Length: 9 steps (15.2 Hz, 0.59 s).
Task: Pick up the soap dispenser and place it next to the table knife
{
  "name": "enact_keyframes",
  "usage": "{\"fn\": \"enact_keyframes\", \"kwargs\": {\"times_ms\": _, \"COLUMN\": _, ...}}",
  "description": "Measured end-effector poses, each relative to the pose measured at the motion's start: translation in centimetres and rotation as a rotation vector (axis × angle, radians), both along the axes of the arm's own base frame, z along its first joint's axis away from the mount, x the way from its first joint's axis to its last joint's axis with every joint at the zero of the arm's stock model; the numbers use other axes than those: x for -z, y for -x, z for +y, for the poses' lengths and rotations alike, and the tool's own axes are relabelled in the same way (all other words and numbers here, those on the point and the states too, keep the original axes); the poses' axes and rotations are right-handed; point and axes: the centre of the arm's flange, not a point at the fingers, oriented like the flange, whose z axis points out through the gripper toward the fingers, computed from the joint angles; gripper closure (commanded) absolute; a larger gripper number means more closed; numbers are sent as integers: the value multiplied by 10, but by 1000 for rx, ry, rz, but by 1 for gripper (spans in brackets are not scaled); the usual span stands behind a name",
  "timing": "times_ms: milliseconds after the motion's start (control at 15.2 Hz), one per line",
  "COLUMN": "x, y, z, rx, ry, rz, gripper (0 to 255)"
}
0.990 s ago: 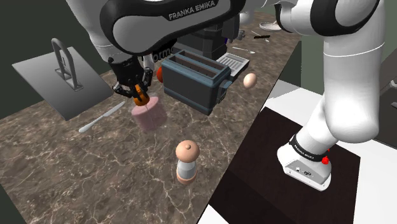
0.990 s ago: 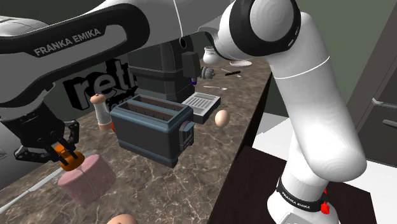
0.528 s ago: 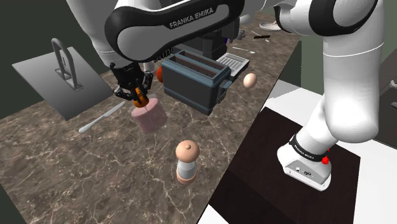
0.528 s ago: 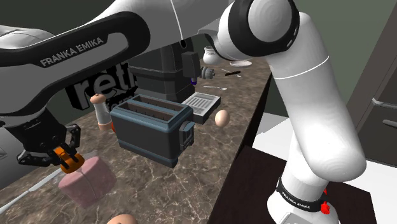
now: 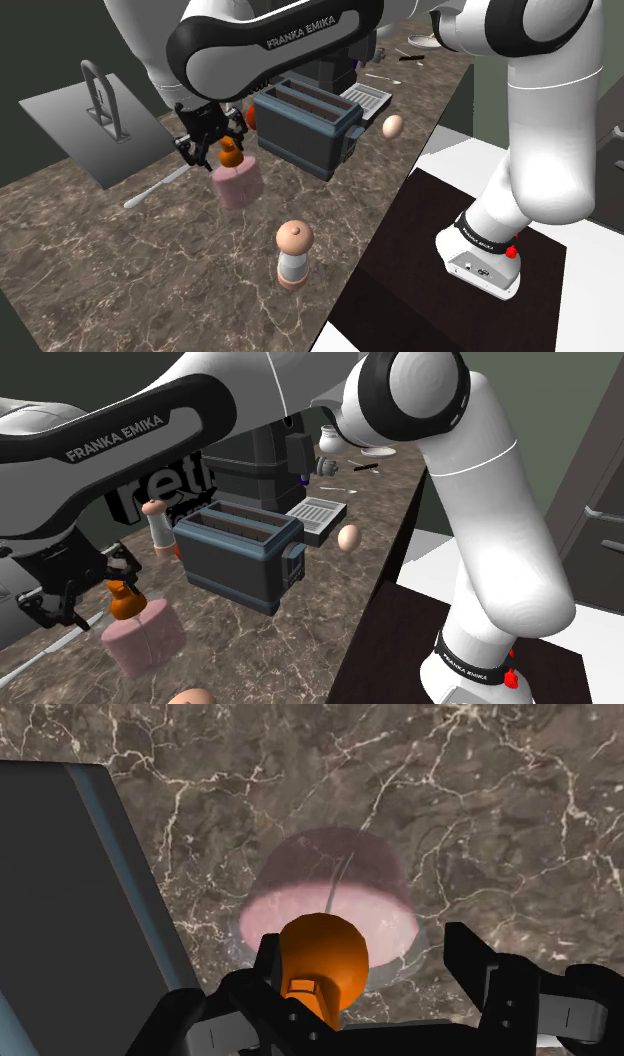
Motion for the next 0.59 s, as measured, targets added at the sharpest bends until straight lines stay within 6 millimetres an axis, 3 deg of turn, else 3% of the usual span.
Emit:
{"fn": "enact_keyframes", "kwargs": {"times_ms": 198, "x": 1, "y": 0, "z": 0, "rx": 0, "ry": 1, "rz": 2, "gripper": 0}}
{"fn": "enact_keyframes", "kwargs": {"times_ms": 462, "x": -36, "y": -2, "z": 8, "rx": 0, "ry": 0, "rz": 0, "gripper": 0}}
{"fn": "enact_keyframes", "kwargs": {"times_ms": 594, "x": -44, "y": -2, "z": 10, "rx": 0, "ry": 0, "rz": 1, "gripper": 0}}
